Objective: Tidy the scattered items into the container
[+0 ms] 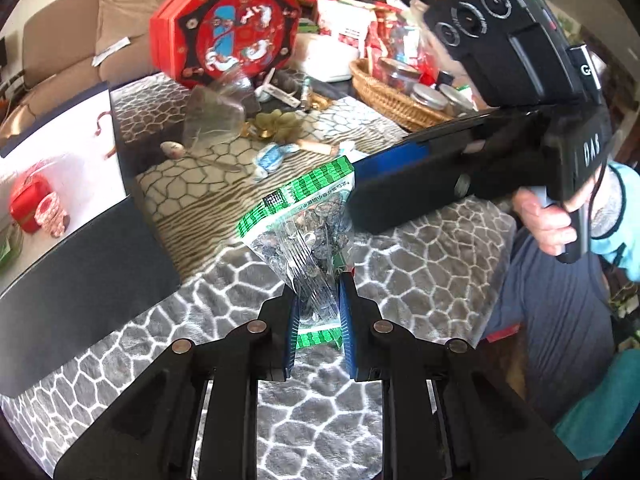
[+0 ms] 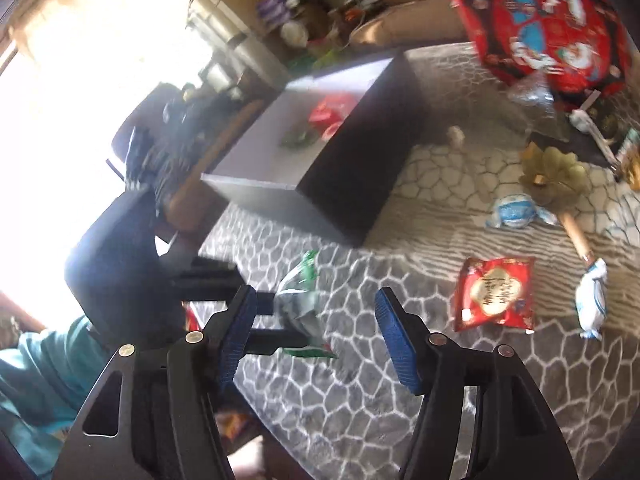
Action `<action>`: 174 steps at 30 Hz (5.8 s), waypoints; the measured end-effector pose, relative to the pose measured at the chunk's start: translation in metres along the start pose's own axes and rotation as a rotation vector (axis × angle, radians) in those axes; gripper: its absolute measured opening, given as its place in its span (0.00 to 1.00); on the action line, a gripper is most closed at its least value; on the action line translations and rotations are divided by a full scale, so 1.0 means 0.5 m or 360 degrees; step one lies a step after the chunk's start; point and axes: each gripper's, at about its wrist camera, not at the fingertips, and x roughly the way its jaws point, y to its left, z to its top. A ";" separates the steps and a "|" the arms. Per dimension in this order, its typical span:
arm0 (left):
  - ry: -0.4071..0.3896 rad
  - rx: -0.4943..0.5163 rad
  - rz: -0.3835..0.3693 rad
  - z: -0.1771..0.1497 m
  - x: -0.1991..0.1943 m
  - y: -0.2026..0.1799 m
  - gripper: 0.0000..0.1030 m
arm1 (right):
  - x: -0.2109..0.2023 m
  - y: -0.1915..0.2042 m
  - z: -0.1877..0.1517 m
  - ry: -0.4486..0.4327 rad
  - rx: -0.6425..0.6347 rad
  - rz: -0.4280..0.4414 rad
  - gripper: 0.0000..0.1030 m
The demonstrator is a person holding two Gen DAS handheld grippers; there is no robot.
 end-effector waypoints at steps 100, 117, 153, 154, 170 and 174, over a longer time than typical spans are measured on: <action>-0.0460 -0.1389 0.0216 0.024 -0.253 0.896 0.64 | 0.618 -0.044 0.589 -0.0010 0.0698 0.0320 0.03; -0.0463 -0.1221 0.0307 0.009 -0.272 0.857 0.65 | 0.701 0.043 0.561 0.0220 0.0295 -0.0553 0.11; -0.0312 -0.1121 0.0701 -0.008 -0.316 0.744 0.73 | 0.597 0.135 0.586 0.0173 -0.0054 -0.0695 0.51; -0.0282 -0.1091 0.0733 -0.001 -0.306 0.737 0.73 | 0.583 0.142 0.579 0.0165 -0.0109 -0.0759 0.51; -0.0134 -0.0925 0.0974 0.066 -0.222 0.588 0.81 | 0.394 0.150 0.470 0.0016 -0.0106 -0.0967 0.51; -0.0118 -0.0913 0.0976 0.072 -0.212 0.561 0.82 | 0.366 0.157 0.439 0.0015 -0.0111 -0.0964 0.52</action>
